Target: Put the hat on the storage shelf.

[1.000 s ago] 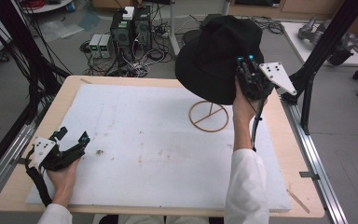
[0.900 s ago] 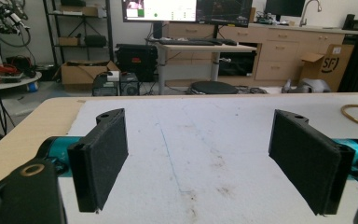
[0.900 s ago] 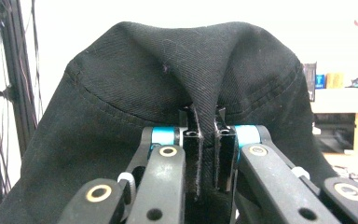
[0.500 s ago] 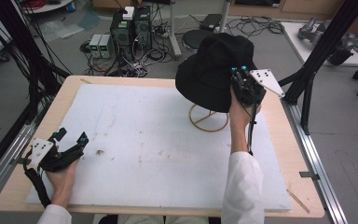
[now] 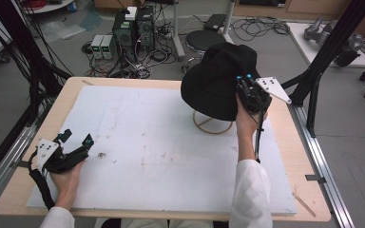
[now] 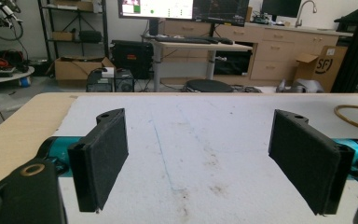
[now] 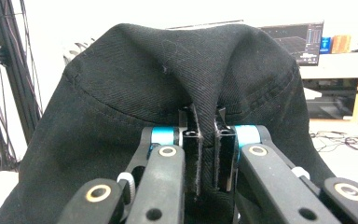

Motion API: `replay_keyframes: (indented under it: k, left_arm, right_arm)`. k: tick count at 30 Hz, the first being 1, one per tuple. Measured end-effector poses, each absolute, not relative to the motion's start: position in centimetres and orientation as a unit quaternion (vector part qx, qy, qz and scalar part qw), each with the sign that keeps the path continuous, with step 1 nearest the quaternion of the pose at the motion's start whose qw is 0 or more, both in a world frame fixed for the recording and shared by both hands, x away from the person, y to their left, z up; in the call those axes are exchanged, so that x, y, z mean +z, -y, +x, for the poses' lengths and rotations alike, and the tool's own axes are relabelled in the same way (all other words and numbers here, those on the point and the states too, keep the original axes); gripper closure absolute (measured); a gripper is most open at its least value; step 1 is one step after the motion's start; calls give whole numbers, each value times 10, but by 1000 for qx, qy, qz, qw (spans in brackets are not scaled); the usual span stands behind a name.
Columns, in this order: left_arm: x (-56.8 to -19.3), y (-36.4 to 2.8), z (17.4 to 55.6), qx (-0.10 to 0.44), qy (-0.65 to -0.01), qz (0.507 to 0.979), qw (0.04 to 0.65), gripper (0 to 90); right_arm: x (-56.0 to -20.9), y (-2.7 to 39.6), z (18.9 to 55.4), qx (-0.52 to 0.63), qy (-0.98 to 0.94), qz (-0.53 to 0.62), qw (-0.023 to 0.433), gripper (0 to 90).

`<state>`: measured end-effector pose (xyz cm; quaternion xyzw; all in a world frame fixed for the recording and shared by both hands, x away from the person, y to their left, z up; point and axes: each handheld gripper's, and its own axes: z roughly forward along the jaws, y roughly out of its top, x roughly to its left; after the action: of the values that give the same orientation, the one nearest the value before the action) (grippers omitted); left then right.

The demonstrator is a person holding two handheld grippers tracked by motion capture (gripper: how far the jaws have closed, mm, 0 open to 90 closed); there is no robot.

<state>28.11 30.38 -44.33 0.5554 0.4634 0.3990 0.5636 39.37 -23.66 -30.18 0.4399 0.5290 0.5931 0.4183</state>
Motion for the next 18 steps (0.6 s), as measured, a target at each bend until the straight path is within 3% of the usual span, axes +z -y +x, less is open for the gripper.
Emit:
replay_keyframes:
  k: [12, 16, 18]
  left_arm:
    - [-444, -305, 281, 399, -465, 557, 561, 200]
    - [-443, -305, 281, 399, -465, 556, 562, 200]
    - [-443, -305, 281, 399, -465, 556, 562, 200]
  right_arm:
    - [-302, 236, 394, 609, -532, 437, 393, 789]
    - [-300, 234, 392, 614, -532, 428, 396, 666]
    - [-298, 232, 389, 614, -526, 426, 406, 559]
